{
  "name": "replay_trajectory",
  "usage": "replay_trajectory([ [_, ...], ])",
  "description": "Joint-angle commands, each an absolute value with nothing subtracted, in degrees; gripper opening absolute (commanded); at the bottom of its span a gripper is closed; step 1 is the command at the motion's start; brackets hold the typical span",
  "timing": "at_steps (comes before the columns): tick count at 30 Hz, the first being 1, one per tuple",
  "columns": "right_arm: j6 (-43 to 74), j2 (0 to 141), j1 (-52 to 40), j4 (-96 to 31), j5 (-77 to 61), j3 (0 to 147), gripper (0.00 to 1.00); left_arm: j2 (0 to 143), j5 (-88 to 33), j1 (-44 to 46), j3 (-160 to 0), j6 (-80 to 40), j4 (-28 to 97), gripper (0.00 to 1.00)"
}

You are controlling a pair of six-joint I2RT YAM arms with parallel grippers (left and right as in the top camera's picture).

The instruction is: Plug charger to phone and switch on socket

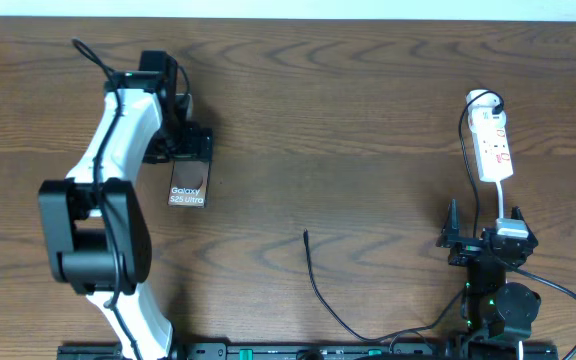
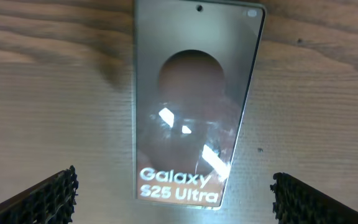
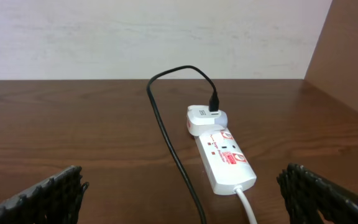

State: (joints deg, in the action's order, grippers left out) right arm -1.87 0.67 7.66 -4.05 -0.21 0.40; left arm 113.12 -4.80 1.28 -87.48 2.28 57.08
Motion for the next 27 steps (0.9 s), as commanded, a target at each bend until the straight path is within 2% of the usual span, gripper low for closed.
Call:
replay_trajectory([
  [1, -1.32, 0.27, 7.94, -4.32, 0.05, 0.32, 0.99, 115.77, -2.70, 2.26, -87.99, 1.39, 56.58, 0.98],
  [27, -1.32, 0.30, 7.94, -4.34, 0.05, 0.32, 0.99, 116.75, -0.43, 2.90, -83.07, 2.31, 51.09, 0.98],
])
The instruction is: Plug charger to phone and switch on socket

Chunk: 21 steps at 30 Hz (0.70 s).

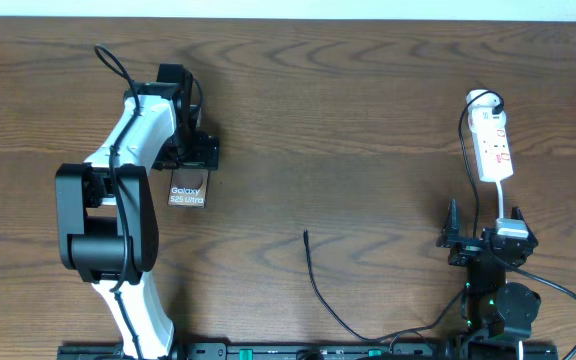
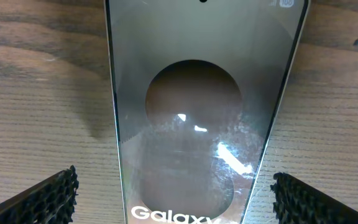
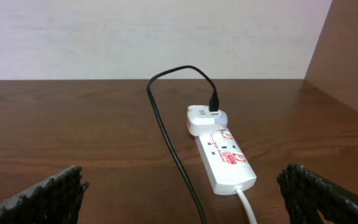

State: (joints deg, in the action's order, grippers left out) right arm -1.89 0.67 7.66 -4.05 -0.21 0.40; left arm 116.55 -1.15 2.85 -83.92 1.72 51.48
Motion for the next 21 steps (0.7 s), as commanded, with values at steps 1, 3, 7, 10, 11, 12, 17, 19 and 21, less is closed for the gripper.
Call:
replay_trajectory([
  [1, -1.32, 0.30, 7.94, -4.32, 0.05, 0.32, 0.99, 116.75, -0.43, 2.90, -82.61, 2.31, 50.54, 0.98],
  [3, -1.32, 0.30, 7.94, -4.34, 0.05, 0.32, 0.99, 116.75, -0.47, 2.90, -81.30, 2.28, 49.04, 0.98],
  [7, -1.32, 0.27, 7.94, -4.34, 0.05, 0.32, 0.99, 116.77, -0.64, 2.94, -79.40, 2.33, 47.75, 0.98],
  [10, -1.32, 0.30, 7.94, -4.32, 0.05, 0.32, 0.99, 116.77, -0.64, 2.94, -79.02, 2.98, 47.59, 0.98],
  [11, -1.32, 0.30, 7.94, -4.32, 0.05, 0.32, 0.99, 116.77, -0.64, 2.94, -79.00, 3.38, 47.57, 0.98],
  [12, -1.32, 0.30, 7.94, -4.32, 0.05, 0.32, 0.99, 116.77, -0.64, 2.94, -78.98, 3.38, 47.44, 0.98],
  [17, -1.32, 0.30, 7.94, -4.34, 0.03, 0.32, 0.99, 116.77, -0.64, 2.94, -78.98, 3.38, 46.98, 0.98],
  [19, -1.32, 0.30, 7.94, -4.32, 0.05, 0.32, 0.99, 116.77, -0.64, 2.94, -78.98, 3.44, 46.63, 0.98],
  [21, -1.32, 0.30, 7.94, -4.32, 0.05, 0.32, 0.99, 116.77, -1.04, 2.94, -78.98, 5.28, 46.26, 0.98],
])
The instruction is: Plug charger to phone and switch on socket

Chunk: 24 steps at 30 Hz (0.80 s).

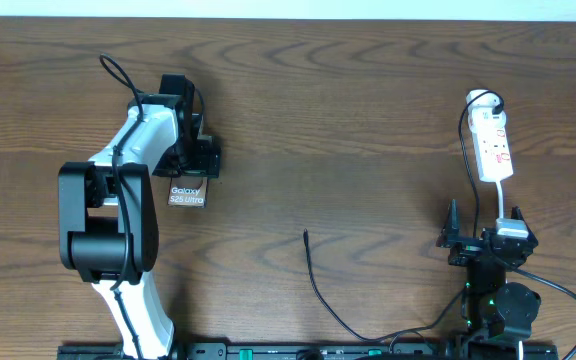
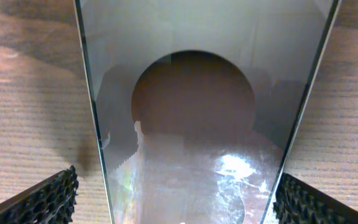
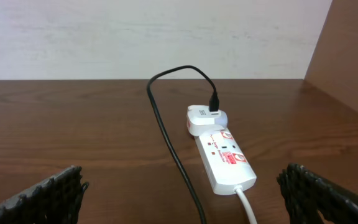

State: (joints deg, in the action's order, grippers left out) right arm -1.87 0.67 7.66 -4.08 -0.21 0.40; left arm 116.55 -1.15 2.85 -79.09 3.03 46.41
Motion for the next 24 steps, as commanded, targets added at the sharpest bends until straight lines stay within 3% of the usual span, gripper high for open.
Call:
replay_trajectory([
  [1, -1.32, 0.27, 7.94, -4.34, 0.05, 0.32, 0.99, 116.77, -1.04, 2.96, -78.96, 5.72, 46.11, 0.98],
  [24, -1.32, 0.30, 7.94, -4.34, 0.05, 0.32, 0.99, 116.81, -4.95, 2.98, -78.96, 5.96, 44.45, 0.98],
])
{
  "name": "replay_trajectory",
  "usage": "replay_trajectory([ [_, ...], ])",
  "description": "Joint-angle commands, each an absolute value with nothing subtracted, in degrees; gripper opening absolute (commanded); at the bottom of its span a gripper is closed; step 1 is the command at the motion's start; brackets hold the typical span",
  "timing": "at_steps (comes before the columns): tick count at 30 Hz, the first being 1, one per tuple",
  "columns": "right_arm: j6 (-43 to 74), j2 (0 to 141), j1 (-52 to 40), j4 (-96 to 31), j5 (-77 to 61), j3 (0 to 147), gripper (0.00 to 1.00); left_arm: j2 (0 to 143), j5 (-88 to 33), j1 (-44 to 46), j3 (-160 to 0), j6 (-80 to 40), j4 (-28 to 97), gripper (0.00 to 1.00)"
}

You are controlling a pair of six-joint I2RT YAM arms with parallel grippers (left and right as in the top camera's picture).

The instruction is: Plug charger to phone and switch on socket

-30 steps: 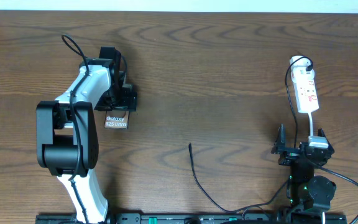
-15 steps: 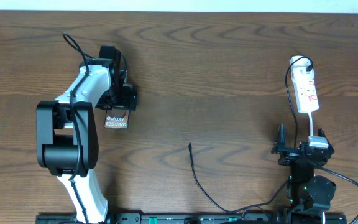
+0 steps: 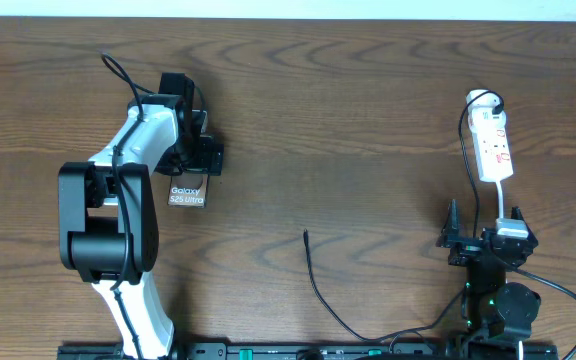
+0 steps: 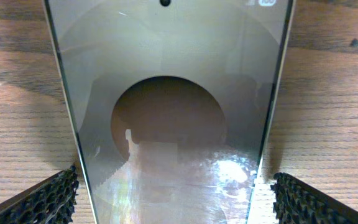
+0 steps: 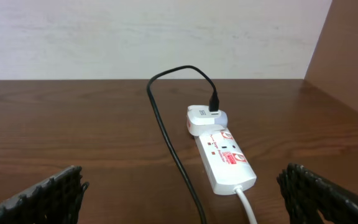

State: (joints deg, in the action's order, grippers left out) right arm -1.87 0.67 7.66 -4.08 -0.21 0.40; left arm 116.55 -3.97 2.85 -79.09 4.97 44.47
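Observation:
The phone (image 3: 187, 194) lies face up on the wooden table, its "Galaxy S25 Ultra" label showing. My left gripper (image 3: 194, 158) is low over its upper half. In the left wrist view the phone (image 4: 166, 112) fills the space between the two fingers (image 4: 42, 202), and the left gripper (image 4: 179, 208) is open astride it. The black charger cable's free tip (image 3: 306, 235) lies at mid-table, apart from the phone. The white socket strip (image 5: 225, 158) carries a white adapter (image 5: 202, 118) with the cable (image 5: 169, 146) plugged in. My right gripper (image 5: 182, 199) is open and empty, short of the strip.
The socket strip (image 3: 493, 145) lies at the far right with its white lead running toward my right arm's base (image 3: 493, 250). The black cable loops along the table's front edge (image 3: 368, 335). A pale wall stands behind the table.
The left gripper has shifted slightly: the phone's top edge with its camera hole is back in the left wrist view, and the phone sits further left between the fingers. The right arm is unchanged.
The left gripper hung open above the phone with nearly the whole screen in view. At each later moment it was lower and closer, until the phone filled the gap between its fingers. The right gripper stayed open facing the socket strip throughout.

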Motion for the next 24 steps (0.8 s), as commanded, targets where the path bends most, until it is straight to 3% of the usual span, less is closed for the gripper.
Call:
replay_trajectory([
  [1, -1.32, 0.30, 7.94, -4.34, 0.05, 0.32, 0.99, 116.81, -4.95, 2.98, -78.96, 5.96, 44.47, 0.98],
  [24, -1.32, 0.30, 7.94, -4.34, 0.05, 0.32, 0.99, 116.81, -2.07, 2.98, -75.48, 5.98, 41.85, 0.98],
])
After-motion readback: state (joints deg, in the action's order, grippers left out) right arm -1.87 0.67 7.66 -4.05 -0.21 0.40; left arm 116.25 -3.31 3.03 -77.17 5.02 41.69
